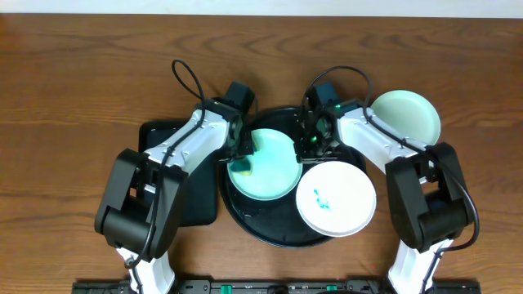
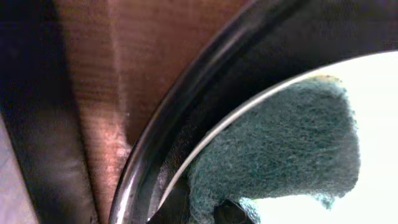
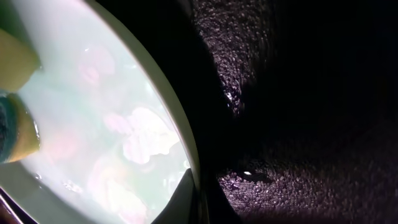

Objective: Clean dirty plates on tray and stack at the side
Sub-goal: 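Scrub the mint plate surface with the sponge in the left gripper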

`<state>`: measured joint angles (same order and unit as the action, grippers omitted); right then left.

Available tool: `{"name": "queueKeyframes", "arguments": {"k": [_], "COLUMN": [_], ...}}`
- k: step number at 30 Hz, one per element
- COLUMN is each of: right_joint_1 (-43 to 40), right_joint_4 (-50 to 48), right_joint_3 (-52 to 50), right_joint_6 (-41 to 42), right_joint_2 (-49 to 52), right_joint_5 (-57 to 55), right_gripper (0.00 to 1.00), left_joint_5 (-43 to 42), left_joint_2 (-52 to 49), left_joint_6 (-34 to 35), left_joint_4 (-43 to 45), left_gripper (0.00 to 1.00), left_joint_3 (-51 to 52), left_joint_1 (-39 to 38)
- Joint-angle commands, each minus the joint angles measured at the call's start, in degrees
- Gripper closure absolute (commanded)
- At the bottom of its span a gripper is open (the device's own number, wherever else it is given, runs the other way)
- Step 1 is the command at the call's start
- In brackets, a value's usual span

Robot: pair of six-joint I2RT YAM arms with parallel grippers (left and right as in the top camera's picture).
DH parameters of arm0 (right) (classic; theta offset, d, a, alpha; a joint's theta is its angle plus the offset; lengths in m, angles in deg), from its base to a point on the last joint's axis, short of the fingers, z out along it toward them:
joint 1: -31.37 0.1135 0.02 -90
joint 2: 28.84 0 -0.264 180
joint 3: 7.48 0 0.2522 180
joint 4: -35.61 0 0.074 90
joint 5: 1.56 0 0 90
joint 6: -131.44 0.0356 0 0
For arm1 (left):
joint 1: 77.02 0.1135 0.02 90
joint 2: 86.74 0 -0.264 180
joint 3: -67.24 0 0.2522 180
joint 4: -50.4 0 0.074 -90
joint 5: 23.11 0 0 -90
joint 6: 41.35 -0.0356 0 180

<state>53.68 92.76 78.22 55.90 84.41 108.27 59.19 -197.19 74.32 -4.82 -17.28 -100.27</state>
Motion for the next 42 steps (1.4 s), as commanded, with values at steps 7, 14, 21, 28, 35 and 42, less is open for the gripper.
{"name": "queueKeyframes", "arguments": {"k": [7,14,21,28,35,42], "right_joint_1": [-1.22,-1.22,-1.22,-1.22,-1.22,-1.22], "right_joint_4": [1.18,0.94,0.94,0.96,1.09,1.20], "right_joint_3": [-0.39,-0.39,-0.39,-0.39,-0.39,-0.39], "right_joint_6": [0.31,0.31,0.33,0.50,0.96,1.25], "right_joint_2": [0.87,0.87,0.87,0.87,0.87,0.87], "right_joint_5": [-4.85,-5.01,-5.01,-5.01,-4.98,-4.98], "right_gripper": [0.99,0.99,0.99,0.99,0.99,0.99], "left_joint_5": [-21.57,-26.43,-32.50,-32.87,-33.18,-21.75], "left_joint_2": [-4.96,-4.96,-4.96,-4.96,-4.96,-4.72], "left_joint_6": [-10.69,-9.20,-6.40,1.18,9.46,10.12], "left_joint_4": [-4.28,-3.32,2.36,11.37,24.20,22.36], "left_gripper": [0.93,0.93,0.93,0.93,0.93,0.93], "left_joint_3": [4.79,4.76,4.79,4.79,4.76,4.76], "left_joint_1": [-0.24,-6.10,-9.01,-9.31,-8.94,-6.08]}}
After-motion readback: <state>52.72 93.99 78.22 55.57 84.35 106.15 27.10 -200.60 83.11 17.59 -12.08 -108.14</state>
